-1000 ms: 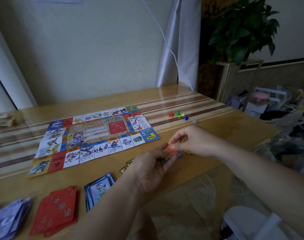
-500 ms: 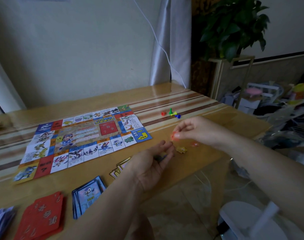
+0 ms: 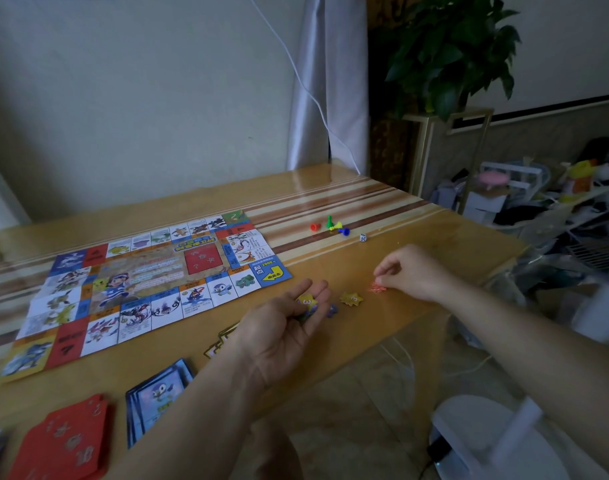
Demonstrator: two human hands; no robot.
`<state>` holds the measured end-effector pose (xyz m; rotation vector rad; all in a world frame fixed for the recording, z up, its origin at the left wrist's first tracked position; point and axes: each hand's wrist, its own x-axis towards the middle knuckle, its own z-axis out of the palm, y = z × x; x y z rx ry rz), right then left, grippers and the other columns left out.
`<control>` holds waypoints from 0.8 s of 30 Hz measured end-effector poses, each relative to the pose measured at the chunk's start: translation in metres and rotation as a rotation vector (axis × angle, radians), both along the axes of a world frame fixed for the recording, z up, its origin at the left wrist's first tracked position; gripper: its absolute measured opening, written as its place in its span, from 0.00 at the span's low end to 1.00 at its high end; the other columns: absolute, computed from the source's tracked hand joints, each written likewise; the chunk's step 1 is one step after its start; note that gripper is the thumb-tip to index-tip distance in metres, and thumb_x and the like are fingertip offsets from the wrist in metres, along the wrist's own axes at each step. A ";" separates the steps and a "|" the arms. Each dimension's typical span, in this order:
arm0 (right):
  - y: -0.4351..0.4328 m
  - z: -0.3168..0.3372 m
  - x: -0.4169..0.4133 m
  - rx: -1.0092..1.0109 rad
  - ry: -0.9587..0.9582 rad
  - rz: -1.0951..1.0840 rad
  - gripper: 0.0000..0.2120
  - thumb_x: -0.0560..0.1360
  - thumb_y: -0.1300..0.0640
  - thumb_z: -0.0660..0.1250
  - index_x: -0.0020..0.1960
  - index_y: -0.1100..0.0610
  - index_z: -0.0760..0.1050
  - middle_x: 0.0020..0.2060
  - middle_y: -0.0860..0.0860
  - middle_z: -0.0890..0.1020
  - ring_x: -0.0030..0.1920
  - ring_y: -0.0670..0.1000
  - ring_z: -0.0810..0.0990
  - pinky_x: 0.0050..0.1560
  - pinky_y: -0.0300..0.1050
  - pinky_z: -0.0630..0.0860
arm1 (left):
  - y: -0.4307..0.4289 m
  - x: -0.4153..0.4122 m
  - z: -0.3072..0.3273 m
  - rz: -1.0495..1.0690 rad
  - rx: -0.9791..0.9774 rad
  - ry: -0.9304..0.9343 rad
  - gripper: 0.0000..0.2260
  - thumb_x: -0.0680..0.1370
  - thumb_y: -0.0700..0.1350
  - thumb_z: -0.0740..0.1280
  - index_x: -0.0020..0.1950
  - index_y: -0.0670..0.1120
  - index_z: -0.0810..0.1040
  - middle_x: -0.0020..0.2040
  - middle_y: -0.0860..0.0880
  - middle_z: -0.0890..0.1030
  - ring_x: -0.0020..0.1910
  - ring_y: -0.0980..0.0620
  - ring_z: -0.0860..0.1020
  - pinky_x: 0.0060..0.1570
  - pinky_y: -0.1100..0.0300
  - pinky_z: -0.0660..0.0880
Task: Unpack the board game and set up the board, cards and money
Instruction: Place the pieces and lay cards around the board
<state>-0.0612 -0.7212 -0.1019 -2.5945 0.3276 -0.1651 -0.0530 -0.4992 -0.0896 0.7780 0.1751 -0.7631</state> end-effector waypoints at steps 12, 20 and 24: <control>0.069 0.041 -0.012 0.012 -0.032 0.495 0.10 0.74 0.52 0.70 0.55 0.48 0.81 0.36 0.40 0.76 0.36 0.35 0.72 0.37 0.30 0.64 | 0.004 -0.005 -0.004 -0.073 -0.002 -0.023 0.14 0.79 0.32 0.56 0.63 0.35 0.74 0.61 0.33 0.76 0.51 0.44 0.80 0.43 0.54 0.79; 0.060 0.037 -0.006 0.290 -0.049 0.335 0.06 0.73 0.57 0.71 0.40 0.47 0.79 0.34 0.39 0.81 0.38 0.34 0.77 0.45 0.31 0.70 | 0.008 -0.007 0.001 -0.086 -0.014 0.026 0.10 0.79 0.35 0.58 0.56 0.32 0.74 0.56 0.33 0.80 0.57 0.41 0.79 0.44 0.47 0.78; 0.039 0.031 -0.002 0.264 -0.032 0.182 0.05 0.73 0.58 0.71 0.43 0.49 0.78 0.40 0.45 0.82 0.45 0.45 0.80 0.50 0.42 0.76 | 0.013 -0.003 0.001 -0.009 -0.047 0.031 0.14 0.78 0.31 0.52 0.60 0.32 0.72 0.55 0.33 0.80 0.57 0.40 0.78 0.50 0.48 0.79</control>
